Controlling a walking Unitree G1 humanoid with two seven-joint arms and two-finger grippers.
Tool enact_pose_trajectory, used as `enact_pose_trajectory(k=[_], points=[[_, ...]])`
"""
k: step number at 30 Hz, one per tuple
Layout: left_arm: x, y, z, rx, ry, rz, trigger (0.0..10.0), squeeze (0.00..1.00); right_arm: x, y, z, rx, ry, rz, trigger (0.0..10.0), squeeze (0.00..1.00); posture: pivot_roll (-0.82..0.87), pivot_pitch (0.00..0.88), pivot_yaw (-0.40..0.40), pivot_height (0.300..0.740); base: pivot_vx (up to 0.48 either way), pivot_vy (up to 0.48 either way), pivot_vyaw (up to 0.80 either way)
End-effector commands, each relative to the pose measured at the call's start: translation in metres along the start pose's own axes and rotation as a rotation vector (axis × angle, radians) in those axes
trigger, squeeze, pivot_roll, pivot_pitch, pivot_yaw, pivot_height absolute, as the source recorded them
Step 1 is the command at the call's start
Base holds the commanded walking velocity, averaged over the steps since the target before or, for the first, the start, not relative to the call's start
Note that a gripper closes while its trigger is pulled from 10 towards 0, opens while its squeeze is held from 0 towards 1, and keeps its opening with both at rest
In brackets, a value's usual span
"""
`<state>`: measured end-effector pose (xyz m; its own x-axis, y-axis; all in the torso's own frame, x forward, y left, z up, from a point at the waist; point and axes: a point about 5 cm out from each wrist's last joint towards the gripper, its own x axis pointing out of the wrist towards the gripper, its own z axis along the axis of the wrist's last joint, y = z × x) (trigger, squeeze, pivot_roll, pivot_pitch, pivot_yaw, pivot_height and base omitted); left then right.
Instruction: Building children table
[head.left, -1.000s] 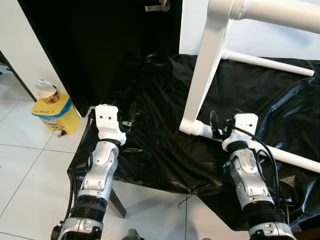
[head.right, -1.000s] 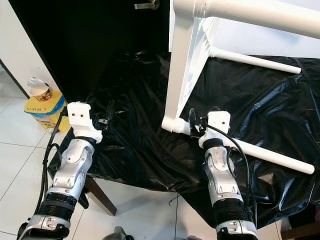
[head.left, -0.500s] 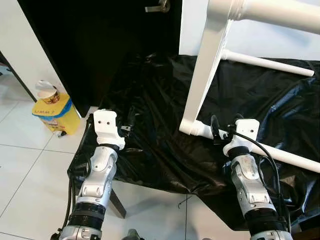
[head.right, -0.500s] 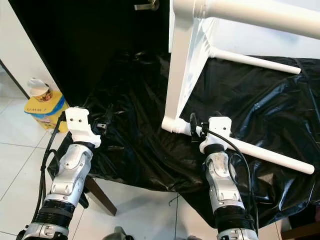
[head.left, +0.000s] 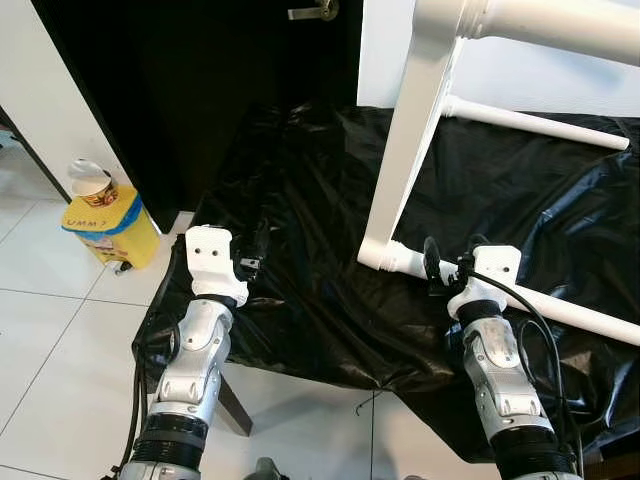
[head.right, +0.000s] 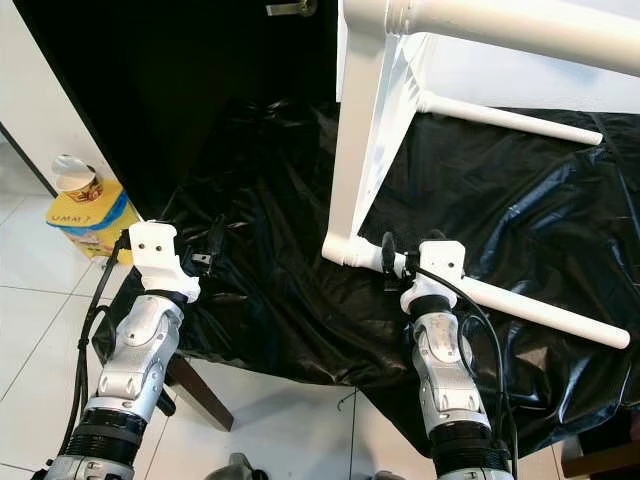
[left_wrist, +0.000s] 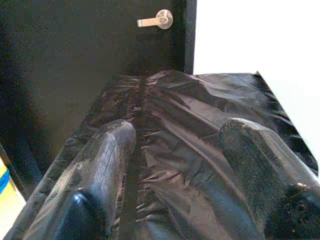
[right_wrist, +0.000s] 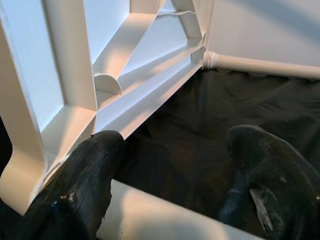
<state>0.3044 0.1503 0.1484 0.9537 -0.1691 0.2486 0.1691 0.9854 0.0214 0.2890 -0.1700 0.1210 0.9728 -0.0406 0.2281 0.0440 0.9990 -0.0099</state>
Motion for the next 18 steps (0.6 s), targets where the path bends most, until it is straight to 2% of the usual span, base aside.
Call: enact_pose_trajectory(k=[1, 8, 18], points=[[-0.0039, -0.0061, -0.0029, -0.006, 0.022, -0.088, 10.0, 0.0, -0.0045, -0.0022, -0.0032, -0.002, 0.024, -0.012, 10.0, 0.0, 0.05, 0.095, 0.036, 0.74, 0.0, 0.0, 0.0], [-0.006, -0.0079, -0.0031, -0.01, 0.03, -0.09, 10.0, 0.0, -0.008, -0.0039, -0.0033, -0.005, 0.031, -0.021, 10.0, 0.0, 0.05, 0.11, 0.04, 0.74, 0.0, 0.0, 0.0], [-0.0009, -0.0063, 0.0021, -0.013, 0.005, -0.101, 10.0, 0.0, -0.0033, 0.0015, -0.0025, 0.001, 0.024, -0.003, 10.0, 0.0, 0.05, 0.092, 0.038, 0.74, 0.0, 0.0, 0.0]])
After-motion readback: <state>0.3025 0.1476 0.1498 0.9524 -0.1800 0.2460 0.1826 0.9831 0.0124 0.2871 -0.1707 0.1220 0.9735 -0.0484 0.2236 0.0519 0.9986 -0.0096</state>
